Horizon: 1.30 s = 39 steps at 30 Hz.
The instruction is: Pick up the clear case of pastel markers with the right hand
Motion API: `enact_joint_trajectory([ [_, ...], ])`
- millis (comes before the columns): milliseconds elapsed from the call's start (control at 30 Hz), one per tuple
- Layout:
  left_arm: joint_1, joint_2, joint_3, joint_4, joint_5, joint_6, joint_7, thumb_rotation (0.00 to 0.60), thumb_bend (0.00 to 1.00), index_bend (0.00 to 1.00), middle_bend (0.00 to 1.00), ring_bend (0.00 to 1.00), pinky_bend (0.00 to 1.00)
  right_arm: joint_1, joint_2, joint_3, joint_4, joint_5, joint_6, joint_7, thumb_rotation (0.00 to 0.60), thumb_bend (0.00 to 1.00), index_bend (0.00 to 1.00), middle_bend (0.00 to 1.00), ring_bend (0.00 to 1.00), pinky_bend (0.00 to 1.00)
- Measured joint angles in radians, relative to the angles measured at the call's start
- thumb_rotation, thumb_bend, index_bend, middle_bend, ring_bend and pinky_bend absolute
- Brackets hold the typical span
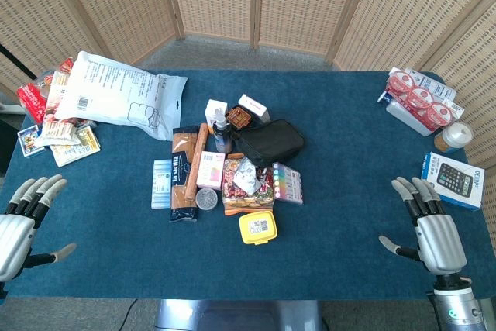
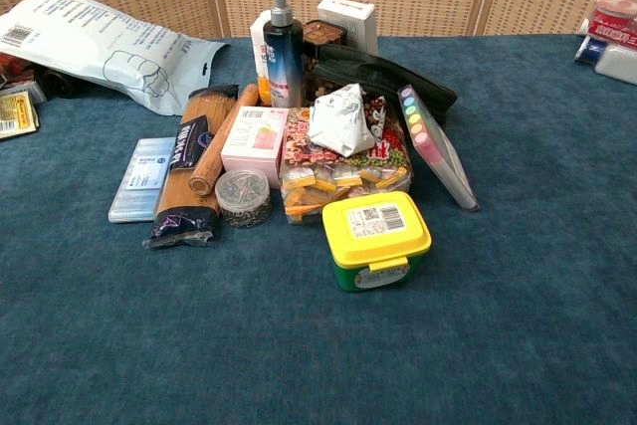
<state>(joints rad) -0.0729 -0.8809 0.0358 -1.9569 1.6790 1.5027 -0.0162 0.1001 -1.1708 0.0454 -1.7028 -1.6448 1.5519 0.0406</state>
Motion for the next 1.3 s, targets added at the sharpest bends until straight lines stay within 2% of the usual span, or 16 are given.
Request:
enact_joint_trajectory([
  [467, 0.006, 0.001, 0.0, -0.006, 0.005, 0.012, 0.007, 0.6, 0.01, 0.0, 0.0, 0.0, 0.0, 0.021, 0.002, -0.005, 0.014, 0.003, -0.044, 0.049, 0.6, 0.0, 0.0, 0.0, 0.0, 0.0],
  [667, 0.005, 0.0, -0.006, -0.004, -0.009, 0.011, 0.008, 0.6, 0.01, 0.0, 0.0, 0.0, 0.0, 0.083, 0.008, -0.003, 0.028, 0.026, -0.168, 0.144, 0.6, 0.0, 0.0, 0.0, 0.0, 0.0],
  [867, -0.003, -0.009, -0.009, -0.002, -0.029, -0.011, 0.022, 0.6, 0.0, 0.0, 0.0, 0.0, 0.0, 0.193, -0.008, 0.03, 0.063, 0.073, -0.329, 0.221, 0.6, 0.0, 0.0, 0.0, 0.0, 0.0],
  [1100, -0.013, -0.014, -0.021, 0.005, -0.073, -0.031, 0.024, 0.6, 0.01, 0.0, 0.0, 0.0, 0.0, 0.321, -0.092, 0.091, 0.16, 0.181, -0.485, 0.245, 0.6, 0.0, 0.0, 0.0, 0.0, 0.0],
  [1300, -0.029, -0.022, -0.027, 0.011, -0.099, -0.064, 0.029, 0.6, 0.0, 0.0, 0.0, 0.0, 0.0, 0.365, -0.167, 0.107, 0.235, 0.234, -0.55, 0.273, 0.6, 0.0, 0.0, 0.0, 0.0, 0.0],
])
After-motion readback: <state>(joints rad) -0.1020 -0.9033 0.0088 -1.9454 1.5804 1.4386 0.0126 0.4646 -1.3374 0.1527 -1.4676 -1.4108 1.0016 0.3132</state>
